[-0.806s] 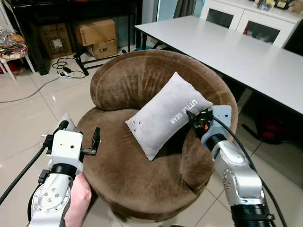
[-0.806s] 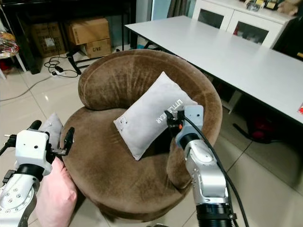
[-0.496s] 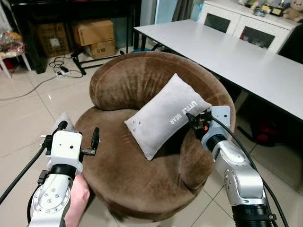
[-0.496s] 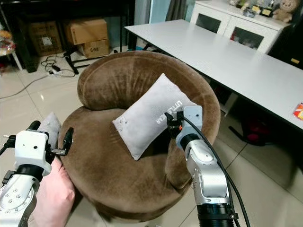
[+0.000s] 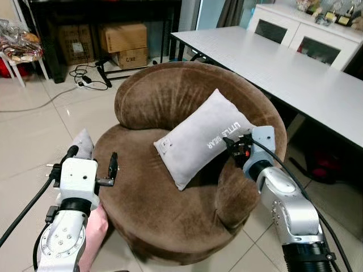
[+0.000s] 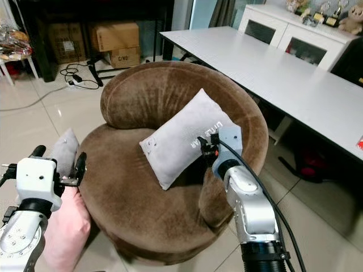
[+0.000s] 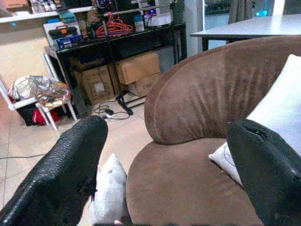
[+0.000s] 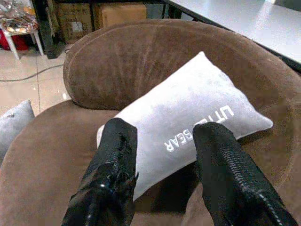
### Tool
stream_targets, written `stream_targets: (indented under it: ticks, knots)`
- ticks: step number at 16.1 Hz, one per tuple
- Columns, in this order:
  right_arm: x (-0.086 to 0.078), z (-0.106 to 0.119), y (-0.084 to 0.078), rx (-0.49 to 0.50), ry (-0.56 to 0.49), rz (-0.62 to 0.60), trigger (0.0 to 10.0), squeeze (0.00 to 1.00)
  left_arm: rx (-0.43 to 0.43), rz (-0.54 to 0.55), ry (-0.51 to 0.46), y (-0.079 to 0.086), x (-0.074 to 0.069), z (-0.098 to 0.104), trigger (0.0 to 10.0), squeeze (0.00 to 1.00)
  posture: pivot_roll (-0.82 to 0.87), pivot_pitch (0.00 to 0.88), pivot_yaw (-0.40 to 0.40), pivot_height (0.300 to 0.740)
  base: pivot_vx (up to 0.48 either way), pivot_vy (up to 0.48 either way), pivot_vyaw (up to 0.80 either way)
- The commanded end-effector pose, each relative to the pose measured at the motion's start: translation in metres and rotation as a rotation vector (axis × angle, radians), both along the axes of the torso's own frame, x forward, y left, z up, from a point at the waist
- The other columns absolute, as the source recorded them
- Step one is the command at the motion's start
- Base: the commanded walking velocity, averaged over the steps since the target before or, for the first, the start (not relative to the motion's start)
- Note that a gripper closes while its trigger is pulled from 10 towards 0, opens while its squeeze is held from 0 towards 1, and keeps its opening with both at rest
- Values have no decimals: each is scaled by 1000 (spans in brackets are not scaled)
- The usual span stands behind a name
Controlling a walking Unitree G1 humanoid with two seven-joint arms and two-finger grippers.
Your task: Move the pillow to the sofa from floor
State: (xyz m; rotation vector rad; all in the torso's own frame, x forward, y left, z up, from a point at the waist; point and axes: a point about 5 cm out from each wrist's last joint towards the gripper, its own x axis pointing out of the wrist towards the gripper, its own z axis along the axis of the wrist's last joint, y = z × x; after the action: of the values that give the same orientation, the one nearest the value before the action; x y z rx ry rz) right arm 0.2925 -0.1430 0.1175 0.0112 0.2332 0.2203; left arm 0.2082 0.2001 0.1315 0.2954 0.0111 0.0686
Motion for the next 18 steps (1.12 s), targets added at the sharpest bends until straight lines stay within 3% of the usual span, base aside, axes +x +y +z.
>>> stream_targets:
  ticks: [1, 7, 16, 18]
  knots:
    - [3, 5, -2, -10, -11, 6, 10000, 0, -2, -7, -10, -3, 1, 1, 10000, 0, 38, 0, -142, 740, -296, 0, 0]
    - [3, 5, -2, -18, -4, 11, 10000, 0, -7, 2, -12, -3, 1, -1, 10000, 0, 38, 0, -148, 740, -307, 0, 0]
    - [4, 4, 1, -55, -5, 41, 10000, 0, -7, 25, -23, 0, 2, 0, 10000, 0, 43, 0, -156, 740, 0, 0, 0]
    - [4, 4, 0, -63, -4, 47, 10000, 0, -12, 30, -24, 0, 2, 0, 10000, 0, 45, 0, -161, 740, 0, 326, 0]
